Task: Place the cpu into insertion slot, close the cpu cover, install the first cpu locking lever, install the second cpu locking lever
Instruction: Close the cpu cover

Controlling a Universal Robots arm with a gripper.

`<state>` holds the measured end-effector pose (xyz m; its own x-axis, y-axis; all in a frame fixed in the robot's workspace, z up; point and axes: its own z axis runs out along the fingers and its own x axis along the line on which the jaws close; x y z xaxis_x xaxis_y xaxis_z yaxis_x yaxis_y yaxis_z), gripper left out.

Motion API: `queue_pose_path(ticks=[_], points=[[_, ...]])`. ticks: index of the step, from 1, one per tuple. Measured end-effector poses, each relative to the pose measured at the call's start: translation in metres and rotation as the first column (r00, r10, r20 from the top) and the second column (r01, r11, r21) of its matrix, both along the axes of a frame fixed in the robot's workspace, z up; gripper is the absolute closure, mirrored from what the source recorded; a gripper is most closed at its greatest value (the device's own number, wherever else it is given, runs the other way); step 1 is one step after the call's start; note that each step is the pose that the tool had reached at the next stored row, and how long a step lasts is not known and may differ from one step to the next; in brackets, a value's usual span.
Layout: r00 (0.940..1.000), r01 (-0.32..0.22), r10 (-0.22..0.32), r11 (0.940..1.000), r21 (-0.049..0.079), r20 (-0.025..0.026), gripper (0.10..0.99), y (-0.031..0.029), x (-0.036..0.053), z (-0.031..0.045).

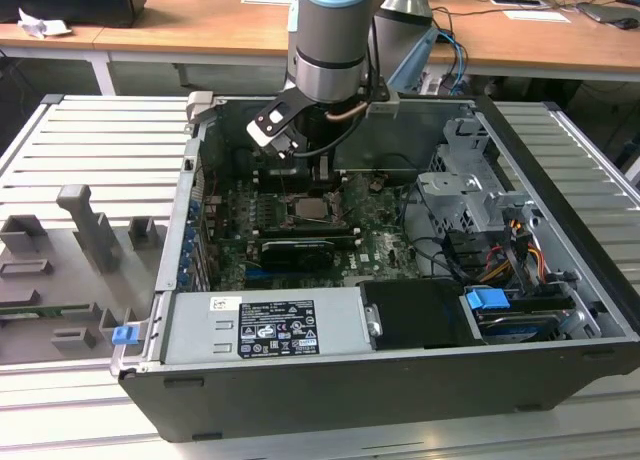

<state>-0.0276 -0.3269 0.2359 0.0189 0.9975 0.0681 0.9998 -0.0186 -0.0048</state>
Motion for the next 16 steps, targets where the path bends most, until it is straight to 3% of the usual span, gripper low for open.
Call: queue_pose_path(ticks=[16], points=[[1.0000,0.000,0.000,1.0000,0.000,0.0000,0.980,0.0001,0.0000,0.0052]])
